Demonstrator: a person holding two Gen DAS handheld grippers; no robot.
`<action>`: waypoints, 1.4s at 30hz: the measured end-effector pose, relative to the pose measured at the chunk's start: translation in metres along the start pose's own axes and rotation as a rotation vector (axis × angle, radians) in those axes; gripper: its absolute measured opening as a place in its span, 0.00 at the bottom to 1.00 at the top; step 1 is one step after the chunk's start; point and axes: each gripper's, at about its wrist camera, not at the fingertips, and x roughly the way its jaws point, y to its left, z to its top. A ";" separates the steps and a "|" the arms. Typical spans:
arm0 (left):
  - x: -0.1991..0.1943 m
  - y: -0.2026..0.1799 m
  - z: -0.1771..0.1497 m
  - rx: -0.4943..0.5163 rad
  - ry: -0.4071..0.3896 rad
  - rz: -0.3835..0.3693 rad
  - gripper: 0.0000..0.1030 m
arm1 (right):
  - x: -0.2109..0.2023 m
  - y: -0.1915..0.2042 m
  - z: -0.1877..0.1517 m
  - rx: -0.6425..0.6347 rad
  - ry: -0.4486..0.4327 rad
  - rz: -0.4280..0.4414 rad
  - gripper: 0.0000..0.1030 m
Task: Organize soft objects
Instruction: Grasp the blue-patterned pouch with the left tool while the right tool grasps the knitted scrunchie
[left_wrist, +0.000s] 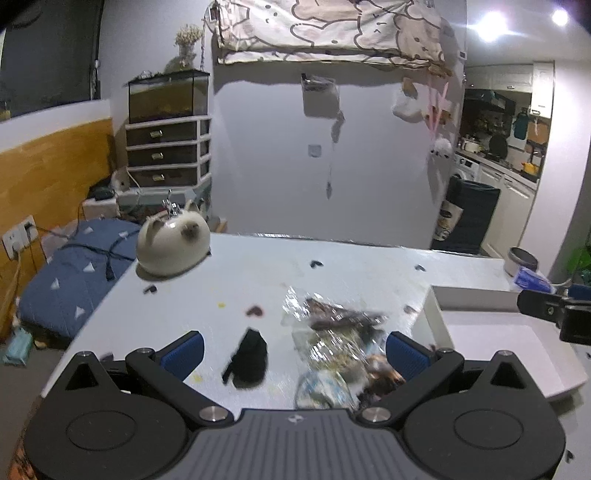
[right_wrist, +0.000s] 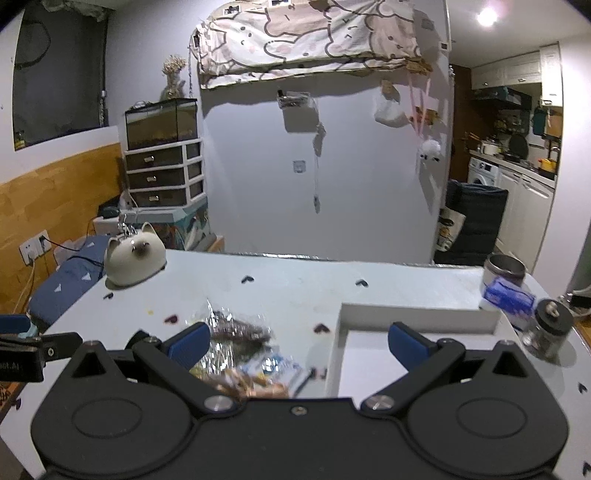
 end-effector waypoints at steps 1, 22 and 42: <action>0.004 -0.001 0.004 0.011 -0.005 0.011 1.00 | 0.006 0.000 0.003 0.000 -0.005 0.009 1.00; 0.058 0.022 -0.009 0.002 0.154 0.013 1.00 | 0.136 0.040 -0.043 0.148 0.388 0.215 1.00; 0.120 0.017 -0.037 0.019 0.349 -0.227 0.85 | 0.138 0.038 -0.081 0.252 0.540 0.216 0.16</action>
